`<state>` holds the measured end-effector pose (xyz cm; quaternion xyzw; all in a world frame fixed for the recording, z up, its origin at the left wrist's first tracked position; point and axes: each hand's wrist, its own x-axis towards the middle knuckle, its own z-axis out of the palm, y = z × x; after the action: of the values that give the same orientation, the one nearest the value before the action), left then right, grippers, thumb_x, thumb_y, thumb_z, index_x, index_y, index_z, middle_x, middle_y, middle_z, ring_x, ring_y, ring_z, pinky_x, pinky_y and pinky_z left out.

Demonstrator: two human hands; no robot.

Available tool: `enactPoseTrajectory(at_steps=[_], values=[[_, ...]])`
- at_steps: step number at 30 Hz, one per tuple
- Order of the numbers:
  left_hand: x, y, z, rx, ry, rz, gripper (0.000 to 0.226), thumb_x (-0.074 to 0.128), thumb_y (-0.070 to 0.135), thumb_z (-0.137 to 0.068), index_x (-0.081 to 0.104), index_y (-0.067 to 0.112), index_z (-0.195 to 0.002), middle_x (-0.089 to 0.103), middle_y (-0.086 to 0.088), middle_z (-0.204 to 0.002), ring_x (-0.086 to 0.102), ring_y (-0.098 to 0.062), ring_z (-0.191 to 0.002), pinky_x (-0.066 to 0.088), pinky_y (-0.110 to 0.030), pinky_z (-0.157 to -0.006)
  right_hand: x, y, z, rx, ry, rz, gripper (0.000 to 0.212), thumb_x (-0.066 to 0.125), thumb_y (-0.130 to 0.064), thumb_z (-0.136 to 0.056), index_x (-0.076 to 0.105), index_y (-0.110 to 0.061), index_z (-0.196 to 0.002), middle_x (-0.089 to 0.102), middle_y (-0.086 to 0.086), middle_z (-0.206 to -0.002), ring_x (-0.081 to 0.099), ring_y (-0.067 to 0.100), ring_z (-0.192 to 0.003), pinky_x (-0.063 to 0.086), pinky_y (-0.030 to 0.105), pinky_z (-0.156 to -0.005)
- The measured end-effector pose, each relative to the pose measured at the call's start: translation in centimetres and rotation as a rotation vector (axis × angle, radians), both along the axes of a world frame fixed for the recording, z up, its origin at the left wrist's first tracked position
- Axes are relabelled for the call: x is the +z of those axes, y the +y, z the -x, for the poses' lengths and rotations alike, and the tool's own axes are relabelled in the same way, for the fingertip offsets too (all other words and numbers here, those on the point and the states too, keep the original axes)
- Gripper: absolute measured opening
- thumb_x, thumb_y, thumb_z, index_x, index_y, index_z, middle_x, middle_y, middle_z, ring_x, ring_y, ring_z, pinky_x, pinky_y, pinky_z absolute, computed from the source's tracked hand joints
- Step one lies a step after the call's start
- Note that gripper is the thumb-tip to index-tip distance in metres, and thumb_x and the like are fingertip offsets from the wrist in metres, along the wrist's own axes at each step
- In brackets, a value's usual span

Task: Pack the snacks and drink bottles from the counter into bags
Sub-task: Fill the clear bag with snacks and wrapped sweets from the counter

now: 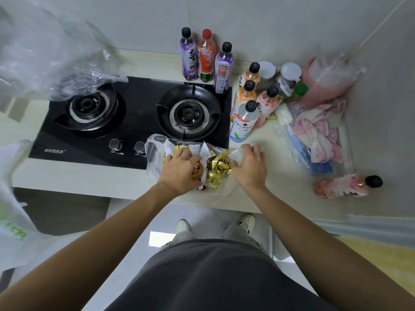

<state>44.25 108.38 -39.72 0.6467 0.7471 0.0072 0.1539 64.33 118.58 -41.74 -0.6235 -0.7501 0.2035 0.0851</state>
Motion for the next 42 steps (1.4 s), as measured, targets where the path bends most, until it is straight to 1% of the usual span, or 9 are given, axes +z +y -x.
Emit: enactPoseTrajectory(at_steps=[7, 11, 17, 20, 24, 29, 33, 36, 42], values=[[0.8, -1.2, 4.1, 0.474, -0.033, -0.321, 0.063, 0.078, 0.052, -0.079, 0.053, 0.010, -0.120, 0.051, -0.012, -0.116, 0.048, -0.034, -0.107, 0.046, -0.047, -0.085, -1.0, 1.4, 0.2, -0.336, 0.183, 0.417, 0.045, 0.074, -0.045, -0.089, 0.065, -0.010, -0.116, 0.070, 0.008, -0.115, 0.066, 0.031, -0.109, 0.047, 0.033, -0.080], [0.5, -0.5, 6.2, 0.783, -0.162, 0.022, 0.069, 0.072, 0.060, -0.080, 0.050, 0.009, -0.120, 0.058, -0.012, -0.118, 0.053, -0.038, -0.115, 0.046, -0.047, -0.094, -1.4, 1.9, 0.8, -0.576, 0.527, 0.637, 0.030, 0.080, -0.036, -0.085, 0.071, -0.008, -0.079, 0.077, 0.008, -0.079, 0.074, 0.027, -0.077, 0.050, 0.030, -0.069], [0.7, 1.0, 6.6, 0.791, -0.449, 0.030, 0.019, 0.064, 0.025, -0.086, 0.067, 0.012, -0.099, 0.070, -0.009, -0.088, 0.069, -0.032, -0.090, 0.051, -0.036, -0.075, 1.6, 1.7, 1.8, -0.530, 0.810, 0.625, 0.012, 0.067, -0.018, -0.099, 0.063, -0.012, -0.090, 0.065, 0.006, -0.077, 0.061, 0.015, -0.063, 0.053, 0.028, -0.063], [2.7, 0.7, 6.6, 0.860, -0.730, -0.152, 0.034, 0.070, 0.028, -0.092, 0.065, 0.007, -0.118, 0.073, -0.012, -0.097, 0.072, -0.022, -0.075, 0.057, -0.035, -0.078, 4.0, 1.7, 2.1, -0.511, 0.938, 0.604, 0.011, 0.064, -0.021, -0.102, 0.065, -0.017, -0.092, 0.067, 0.000, -0.077, 0.063, 0.013, -0.059, 0.055, 0.029, -0.060], [6.5, -0.6, 6.6, 0.824, -0.851, -0.325, 0.027, 0.070, 0.027, -0.095, 0.065, 0.001, -0.099, 0.068, -0.012, -0.073, 0.064, -0.013, -0.053, 0.052, -0.029, -0.063, 7.7, 1.5, 2.3, -0.420, 1.001, 0.470, 0.022, 0.061, -0.021, -0.103, 0.062, -0.019, -0.081, 0.066, -0.006, -0.068, 0.060, 0.010, -0.061, 0.049, 0.029, -0.064], [9.7, -1.5, 6.7, 0.822, -0.889, -0.404, 0.023, 0.072, 0.020, -0.093, 0.064, -0.002, -0.095, 0.064, -0.010, -0.072, 0.056, -0.013, -0.049, 0.052, -0.025, -0.058, 11.4, 1.1, 2.4, -0.318, 1.036, 0.342, 0.028, 0.066, -0.030, -0.094, 0.065, -0.025, -0.066, 0.060, 0.006, -0.089, 0.058, 0.015, -0.083, 0.049, 0.029, -0.080], [10.7, -1.9, 8.2, 0.740, -0.700, -0.115, 0.033, 0.081, 0.034, -0.084, 0.059, 0.011, -0.076, 0.061, -0.003, -0.061, 0.060, -0.020, -0.051, 0.053, -0.034, -0.061, 13.6, 0.5, 2.1, -0.278, 1.047, 0.298, 0.024, 0.066, -0.029, -0.090, 0.065, -0.024, -0.066, 0.060, 0.005, -0.082, 0.057, 0.019, -0.083, 0.046, 0.036, -0.087], [11.9, -2.3, 8.8, 0.695, -0.673, -0.167, 0.054, 0.072, 0.042, -0.085, 0.047, -0.001, -0.064, 0.042, -0.007, -0.058, 0.053, -0.020, -0.049, 0.059, -0.047, -0.057, 14.6, -0.1, 1.6, -0.268, 1.058, 0.283, 0.039, 0.060, -0.023, -0.100, 0.064, -0.024, -0.061, 0.068, 0.001, -0.075, 0.068, 0.020, -0.090, 0.048, 0.039, -0.097], [18.9, -1.8, 4.6, 0.601, -0.758, -0.516, 0.032, 0.062, 0.023, -0.100, 0.065, -0.001, -0.079, 0.050, -0.019, -0.059, 0.050, -0.020, -0.048, 0.046, -0.019, -0.044, 16.9, -0.8, -0.7, -0.328, 1.193, 0.228, 0.036, 0.054, -0.024, -0.108, 0.046, -0.017, -0.074, 0.035, 0.002, -0.062, 0.036, 0.015, -0.048, 0.048, 0.032, -0.051]])
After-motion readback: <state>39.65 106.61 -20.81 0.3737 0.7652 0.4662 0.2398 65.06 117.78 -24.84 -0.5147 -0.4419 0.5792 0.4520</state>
